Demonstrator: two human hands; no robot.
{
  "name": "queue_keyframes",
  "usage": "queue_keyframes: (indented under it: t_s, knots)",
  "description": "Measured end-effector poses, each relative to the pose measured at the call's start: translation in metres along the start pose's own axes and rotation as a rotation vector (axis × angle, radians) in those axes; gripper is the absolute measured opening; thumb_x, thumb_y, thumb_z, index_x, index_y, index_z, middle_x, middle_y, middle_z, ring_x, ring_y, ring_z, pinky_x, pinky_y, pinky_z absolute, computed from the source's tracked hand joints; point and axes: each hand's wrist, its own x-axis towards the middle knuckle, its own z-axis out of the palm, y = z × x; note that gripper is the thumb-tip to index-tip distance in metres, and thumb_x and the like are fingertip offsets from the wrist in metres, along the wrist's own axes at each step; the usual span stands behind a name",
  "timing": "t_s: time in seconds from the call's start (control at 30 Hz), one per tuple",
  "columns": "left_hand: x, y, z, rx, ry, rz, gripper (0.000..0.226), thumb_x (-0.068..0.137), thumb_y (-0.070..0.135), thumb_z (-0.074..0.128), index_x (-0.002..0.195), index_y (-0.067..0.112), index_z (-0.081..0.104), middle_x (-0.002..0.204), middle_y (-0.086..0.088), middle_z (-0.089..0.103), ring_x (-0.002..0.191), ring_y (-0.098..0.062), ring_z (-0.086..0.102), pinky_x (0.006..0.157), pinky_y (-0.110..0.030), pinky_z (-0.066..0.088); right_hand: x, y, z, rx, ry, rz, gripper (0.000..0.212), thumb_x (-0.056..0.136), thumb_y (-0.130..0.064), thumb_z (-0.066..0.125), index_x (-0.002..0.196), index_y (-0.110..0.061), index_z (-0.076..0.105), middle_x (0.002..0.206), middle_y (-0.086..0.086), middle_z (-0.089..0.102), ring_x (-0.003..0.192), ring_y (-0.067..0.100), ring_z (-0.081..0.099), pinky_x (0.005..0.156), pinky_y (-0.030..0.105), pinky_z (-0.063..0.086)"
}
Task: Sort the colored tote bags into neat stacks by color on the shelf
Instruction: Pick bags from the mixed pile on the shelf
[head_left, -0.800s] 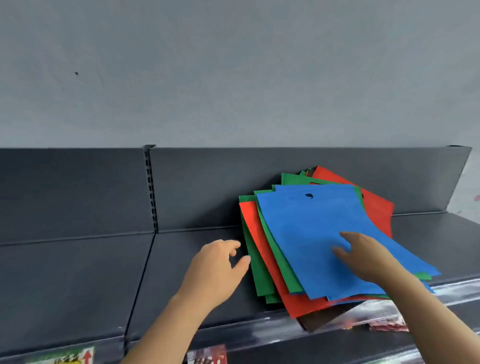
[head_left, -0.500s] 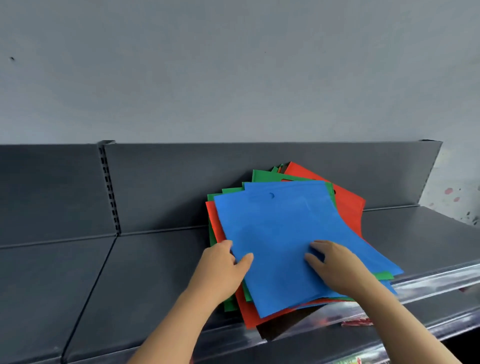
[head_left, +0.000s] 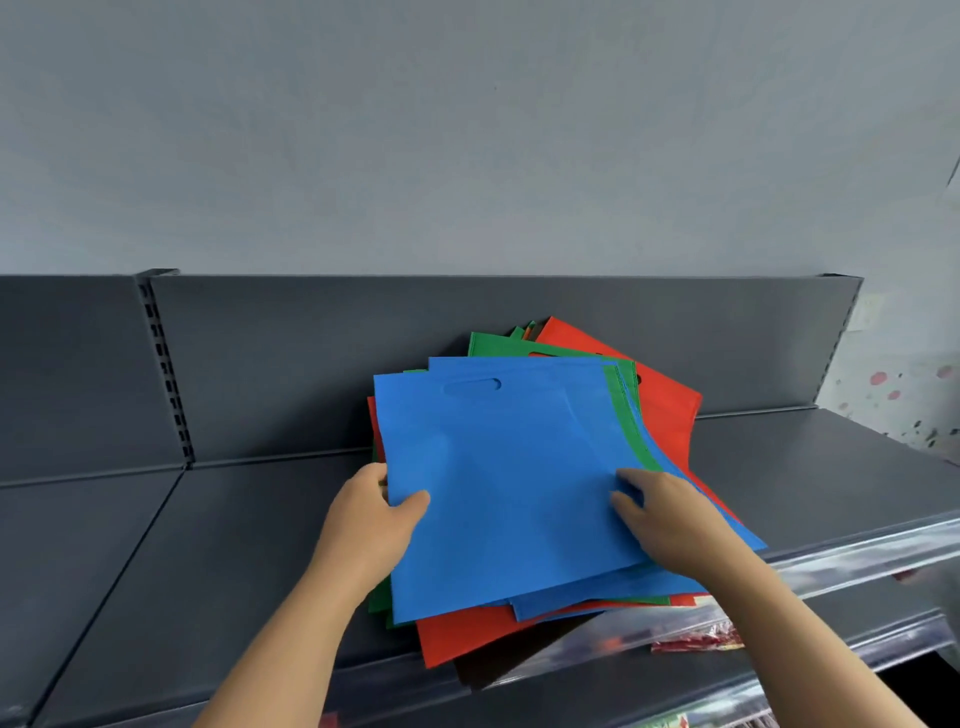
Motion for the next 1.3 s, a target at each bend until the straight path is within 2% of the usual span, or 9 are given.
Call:
queue_keyframes:
  t_s: [0.1,0.23,0.37,0.5,0.6,0.77,0.93,1.13,1.3]
  knots:
    - [0.003,-0.001,-0.001,-0.028,0.056,-0.013,0.026,0.088,0.020,0.062,0.109,0.025,0.047,0.094,0.011,0.060,0.073,-0.012,0.062,0.051,-0.023,0.044,-0.004,-0.008,0.000,0.144,-0.005,-0.060,0.053,0.092,-0.024,0.055,0.142,-0.019,0.039,0.133,-0.002,0.055,0.123,0.018,0.050,0.100,0.030,0.038]
    - [0.004,-0.006,-0.009,-0.084,0.077,-0.021,0.038,0.084,0.015,0.068,0.114,0.023,0.047,0.098,0.011,0.060,0.081,-0.010,0.062,0.058,-0.026,0.049,0.002,-0.006,-0.002,0.130,0.054,0.006,0.054,0.087,-0.032,0.061,0.137,-0.018,0.046,0.131,0.001,0.056,0.120,0.019,0.052,0.097,0.031,0.041]
    - [0.004,-0.008,-0.010,-0.083,0.007,-0.051,0.021,0.088,0.013,0.063,0.103,0.025,0.055,0.096,0.006,0.065,0.086,-0.019,0.066,0.073,-0.039,0.055,0.005,-0.011,-0.004,0.014,-0.003,0.102,0.037,0.086,-0.045,0.056,0.102,-0.011,0.053,0.098,0.008,0.060,0.097,0.031,0.056,0.071,0.036,0.042]
    - [0.003,-0.011,-0.009,-0.089,-0.026,-0.060,0.018,0.090,0.014,0.061,0.104,0.024,0.056,0.097,0.001,0.068,0.087,-0.026,0.068,0.076,-0.046,0.056,0.005,-0.026,0.001,0.229,-0.026,0.061,0.059,0.085,-0.033,0.064,0.136,-0.012,0.044,0.133,0.006,0.053,0.119,0.025,0.051,0.095,0.034,0.043]
    - [0.002,-0.015,-0.019,-0.087,0.039,-0.025,0.022,0.090,0.016,0.060,0.111,0.023,0.057,0.099,0.008,0.068,0.082,-0.016,0.068,0.071,-0.040,0.058,0.004,-0.040,-0.002,0.335,0.030,0.028,0.057,0.085,-0.020,0.065,0.137,-0.012,0.043,0.125,0.004,0.056,0.110,0.023,0.054,0.086,0.027,0.041]
    - [-0.002,-0.022,-0.050,-0.083,0.149,0.029,0.018,0.090,0.024,0.062,0.107,0.023,0.056,0.095,0.010,0.068,0.081,-0.011,0.067,0.071,-0.040,0.058,0.003,-0.068,-0.003,0.457,0.117,-0.051,0.039,0.084,-0.005,0.062,0.121,-0.017,0.059,0.080,-0.016,0.062,0.070,0.000,0.058,0.054,0.015,0.040]
    - [-0.010,-0.038,-0.094,-0.041,0.251,0.057,0.020,0.090,0.030,0.062,0.105,0.021,0.054,0.092,0.012,0.065,0.078,-0.006,0.064,0.056,-0.023,0.049,-0.002,-0.115,0.012,0.495,0.149,-0.096,0.041,0.083,-0.011,0.065,0.122,-0.018,0.059,0.103,0.000,0.068,0.091,0.018,0.062,0.080,0.032,0.050]
    - [-0.029,-0.073,-0.174,0.015,0.347,0.073,0.054,0.089,0.032,0.063,0.135,0.027,0.036,0.091,0.007,0.067,0.074,-0.006,0.063,0.047,-0.014,0.041,-0.023,-0.199,0.041,0.508,0.163,-0.177,0.045,0.084,-0.014,0.065,0.126,-0.024,0.051,0.093,-0.003,0.061,0.080,0.018,0.058,0.068,0.031,0.044]
    - [-0.051,-0.115,-0.264,0.134,0.402,0.071,0.043,0.090,0.032,0.062,0.131,0.026,0.049,0.128,0.001,0.056,0.122,-0.018,0.050,0.087,-0.033,0.047,-0.052,-0.288,0.074,0.542,0.129,-0.279,0.043,0.084,-0.012,0.066,0.123,-0.026,0.055,0.088,-0.003,0.056,0.075,0.011,0.051,0.071,0.029,0.041]
